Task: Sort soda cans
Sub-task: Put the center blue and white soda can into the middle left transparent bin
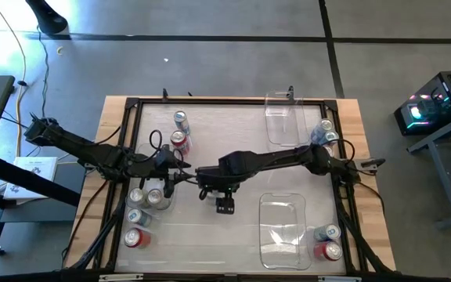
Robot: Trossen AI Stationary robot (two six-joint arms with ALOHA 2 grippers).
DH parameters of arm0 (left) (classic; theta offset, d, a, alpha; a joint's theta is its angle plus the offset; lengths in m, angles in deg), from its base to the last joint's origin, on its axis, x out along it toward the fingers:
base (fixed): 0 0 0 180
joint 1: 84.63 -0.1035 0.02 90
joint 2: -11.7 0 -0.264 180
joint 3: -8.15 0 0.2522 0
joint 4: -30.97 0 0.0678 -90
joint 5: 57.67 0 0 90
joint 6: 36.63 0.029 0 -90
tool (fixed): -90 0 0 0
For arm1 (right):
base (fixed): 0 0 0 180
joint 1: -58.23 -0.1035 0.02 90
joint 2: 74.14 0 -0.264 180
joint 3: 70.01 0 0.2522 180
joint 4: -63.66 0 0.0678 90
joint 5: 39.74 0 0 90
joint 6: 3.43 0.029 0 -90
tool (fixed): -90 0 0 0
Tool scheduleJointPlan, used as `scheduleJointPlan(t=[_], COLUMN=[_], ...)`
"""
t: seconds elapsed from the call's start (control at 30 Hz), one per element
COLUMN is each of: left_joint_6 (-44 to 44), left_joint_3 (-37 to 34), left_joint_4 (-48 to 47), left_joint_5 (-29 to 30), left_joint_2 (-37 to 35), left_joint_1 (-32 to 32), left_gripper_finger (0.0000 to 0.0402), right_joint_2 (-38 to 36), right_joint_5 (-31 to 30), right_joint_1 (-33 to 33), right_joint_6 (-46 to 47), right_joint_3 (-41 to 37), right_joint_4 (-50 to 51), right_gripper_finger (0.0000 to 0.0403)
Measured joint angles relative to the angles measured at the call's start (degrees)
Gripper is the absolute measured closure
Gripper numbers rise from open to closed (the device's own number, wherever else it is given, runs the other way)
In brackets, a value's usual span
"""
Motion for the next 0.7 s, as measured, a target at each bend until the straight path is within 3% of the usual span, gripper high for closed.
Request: scheduleJointPlan(t=[0.13,0.4,0.57,0.7], left_joint_6=[0.4,11.3,24.7,25.8], left_joint_3=[0.0,0.0,0.0,1.1], left_joint_4=[-0.2,3.4,9.0,12.3], left_joint_5=[0.0,-1.2,-8.5,-14.3], left_joint_2=[0.0,1.0,6.7,12.8], left_joint_1=[0.0,4.3,6.6,4.3], left_gripper_finger=[0.0218,0.0218,0.0218,0.0212], right_joint_2=[-0.4,-7.6,-10.3,-12.6], right_joint_5=[-1.6,-16.8,-23.5,-28.9], right_joint_1=[-0.1,-7.4,-14.2,-19.4], right_joint_6=[0.2,-2.7,2.3,10.4], right_joint_3=[0.0,0.0,0.0,0.0], right_joint_4=[0.3,7.3,11.2,12.8], right_gripper_finger=[0.0104,0.0104,0.0104,0.0104])
